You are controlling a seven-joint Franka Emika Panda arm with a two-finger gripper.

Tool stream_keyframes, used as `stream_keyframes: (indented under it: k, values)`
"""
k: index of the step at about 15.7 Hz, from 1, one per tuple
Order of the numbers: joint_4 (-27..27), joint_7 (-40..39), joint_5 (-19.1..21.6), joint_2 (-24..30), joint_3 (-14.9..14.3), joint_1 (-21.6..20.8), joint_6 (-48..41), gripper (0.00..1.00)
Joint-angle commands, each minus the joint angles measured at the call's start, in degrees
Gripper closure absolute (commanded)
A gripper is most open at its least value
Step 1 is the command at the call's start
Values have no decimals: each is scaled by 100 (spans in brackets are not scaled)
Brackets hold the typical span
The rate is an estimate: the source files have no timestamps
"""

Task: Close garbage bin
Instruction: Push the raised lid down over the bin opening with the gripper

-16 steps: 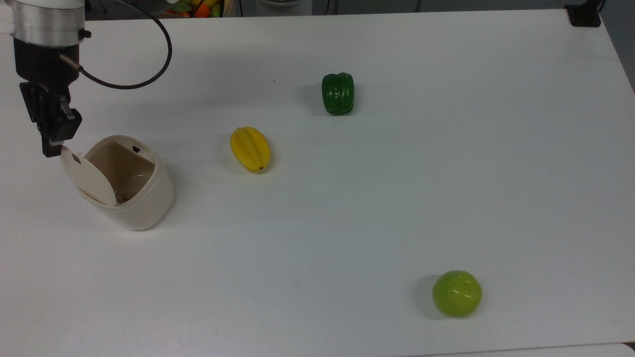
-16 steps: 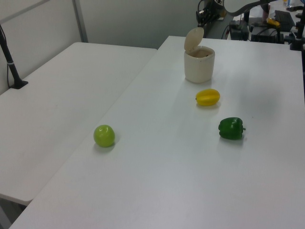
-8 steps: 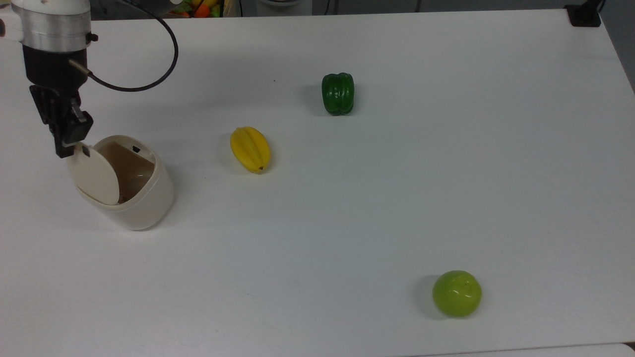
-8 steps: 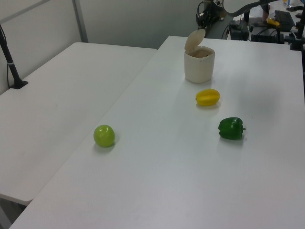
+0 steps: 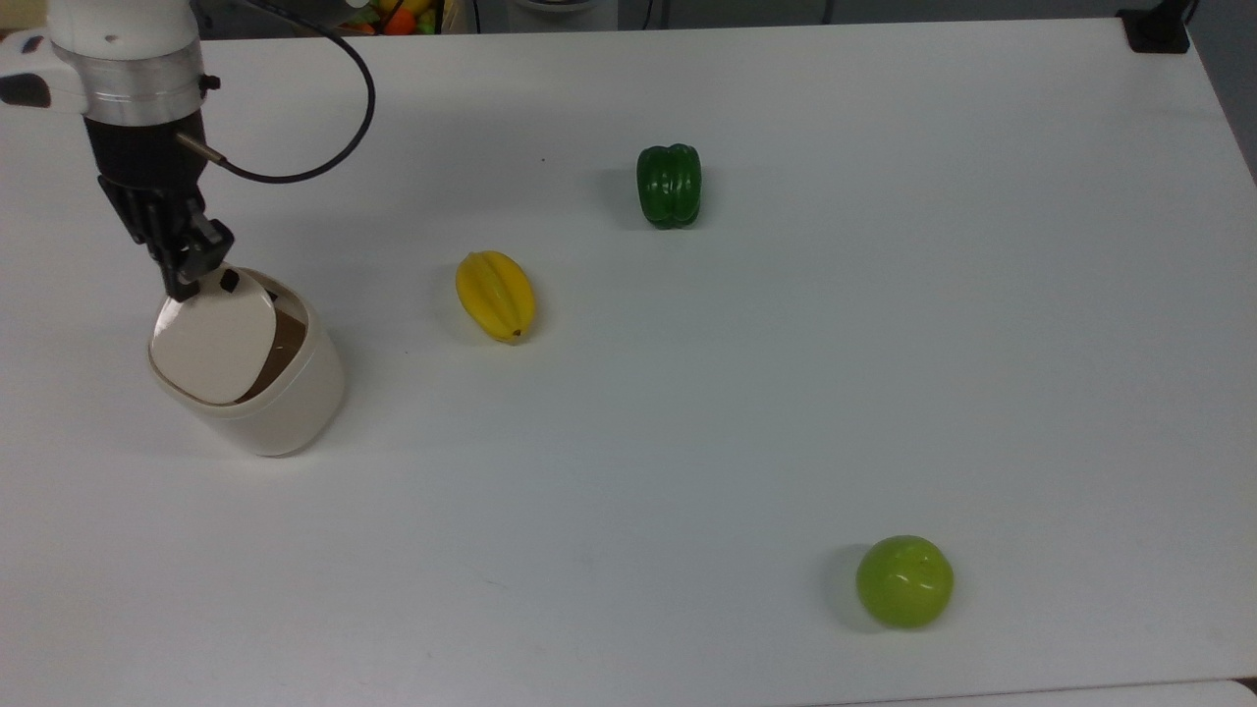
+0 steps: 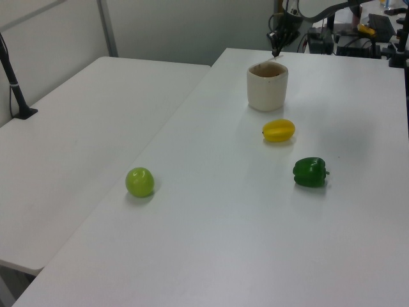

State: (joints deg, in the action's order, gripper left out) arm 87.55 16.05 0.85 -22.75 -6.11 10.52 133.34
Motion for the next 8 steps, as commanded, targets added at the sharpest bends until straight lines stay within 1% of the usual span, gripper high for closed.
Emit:
stream_keyframes:
  k: [1, 4, 8]
  values:
    - [60, -155, -15, 95, -40, -173, -300, 93]
    - [69, -163, -33, 86, -40, -191, -405, 93]
    - [104, -163, -50, 16, -40, -331, -414, 93]
